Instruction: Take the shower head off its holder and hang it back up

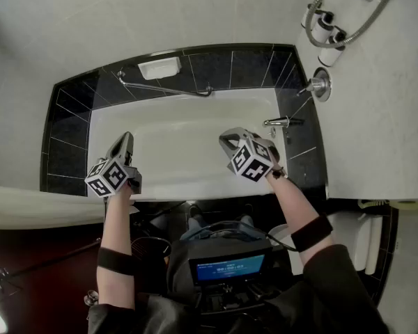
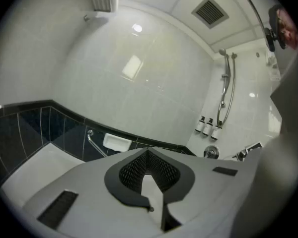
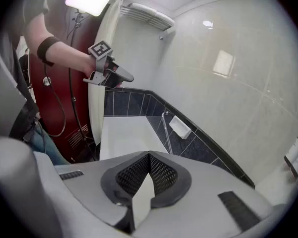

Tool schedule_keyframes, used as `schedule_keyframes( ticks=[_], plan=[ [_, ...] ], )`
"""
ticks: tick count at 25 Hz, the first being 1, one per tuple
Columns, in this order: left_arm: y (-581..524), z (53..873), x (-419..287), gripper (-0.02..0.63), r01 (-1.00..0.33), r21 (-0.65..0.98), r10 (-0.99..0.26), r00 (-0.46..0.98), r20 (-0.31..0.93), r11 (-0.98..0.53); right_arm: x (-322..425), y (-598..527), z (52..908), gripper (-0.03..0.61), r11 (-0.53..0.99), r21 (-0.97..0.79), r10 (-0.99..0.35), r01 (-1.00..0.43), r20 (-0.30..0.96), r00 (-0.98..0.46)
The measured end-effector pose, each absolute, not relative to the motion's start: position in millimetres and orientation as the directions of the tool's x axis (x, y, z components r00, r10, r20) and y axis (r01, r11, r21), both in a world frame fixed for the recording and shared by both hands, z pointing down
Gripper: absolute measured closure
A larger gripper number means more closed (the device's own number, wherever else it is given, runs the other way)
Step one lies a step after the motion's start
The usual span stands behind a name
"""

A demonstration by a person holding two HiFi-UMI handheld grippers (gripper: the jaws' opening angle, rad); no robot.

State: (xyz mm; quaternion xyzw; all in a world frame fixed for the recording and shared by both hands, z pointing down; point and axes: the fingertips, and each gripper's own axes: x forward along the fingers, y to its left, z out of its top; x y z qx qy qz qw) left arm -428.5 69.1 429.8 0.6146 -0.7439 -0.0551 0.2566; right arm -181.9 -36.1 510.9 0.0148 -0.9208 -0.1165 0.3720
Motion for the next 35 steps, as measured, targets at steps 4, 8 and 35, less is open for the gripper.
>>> schedule_keyframes(
  ticks=[4,8,35],
  plan=[
    [47,419,-397,0.614,-0.945,0.278,-0.942,-0.075,0.326,0.172,-153,-66,494,0.561,0.985,0.151,-0.161,-0.082,0.638,-0.753],
    [20,409,-364,0.614,-0.972,0.215,-0.947,-0.024,0.319,0.098,-116,-95,486,0.561,0.969,0.059,-0.227,-0.240,0.595,-0.771],
    [-97,293,-254,0.614,-0.979,0.098,-0.969,0.194,0.155,-0.181,3,-227,302,0.561,0.806,-0.003,-0.576,-0.592,0.233,-0.784]
  ],
)
